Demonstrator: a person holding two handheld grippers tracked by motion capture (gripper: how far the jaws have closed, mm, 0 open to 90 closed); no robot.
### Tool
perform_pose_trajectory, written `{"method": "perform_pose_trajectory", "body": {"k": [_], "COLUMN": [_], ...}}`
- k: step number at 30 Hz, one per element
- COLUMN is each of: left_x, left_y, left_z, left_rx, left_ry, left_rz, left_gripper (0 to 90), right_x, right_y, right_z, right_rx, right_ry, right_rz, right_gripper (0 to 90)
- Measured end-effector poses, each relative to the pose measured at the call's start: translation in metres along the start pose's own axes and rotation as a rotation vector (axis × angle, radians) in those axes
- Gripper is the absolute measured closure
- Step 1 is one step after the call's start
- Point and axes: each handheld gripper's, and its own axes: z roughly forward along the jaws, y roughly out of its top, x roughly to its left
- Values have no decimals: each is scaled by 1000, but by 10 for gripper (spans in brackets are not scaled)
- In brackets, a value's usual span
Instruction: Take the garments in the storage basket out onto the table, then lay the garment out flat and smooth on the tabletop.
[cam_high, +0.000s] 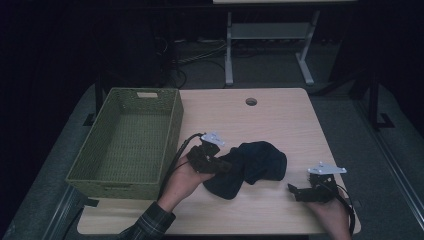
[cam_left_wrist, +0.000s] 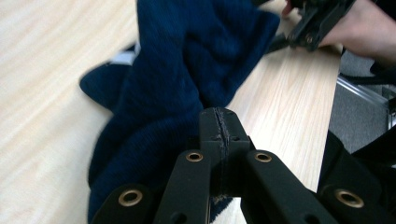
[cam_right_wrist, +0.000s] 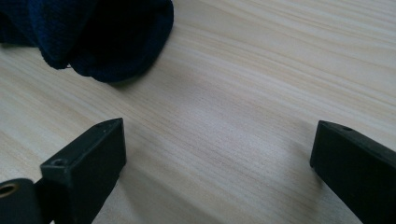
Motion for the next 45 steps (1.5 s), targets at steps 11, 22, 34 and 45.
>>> {"method": "perform_pose_trajectory", "body": {"k": [11,22,34,45], "left_x": [-10,-4,0,2], "left_y": [-29,-55,-64,-66], "left_z": [27,52,63,63], "left_rx": [32,61,82,67], "left_ry": [-34,-44,3,-7], "left_rz": [-2,-40,-8,-24], "left_gripper": [894,894,900,900], "right_x": [0,0,1,12], "right_y": [0,0,-1,6], "right_z": [0,0,-1,-22], "right_rx": [-1,-1,-8,-68], "right_ry": [-1,-1,11,135], "right_rz": [-1,-3,-13,-15], "right_gripper": [33,33,81,185]}}
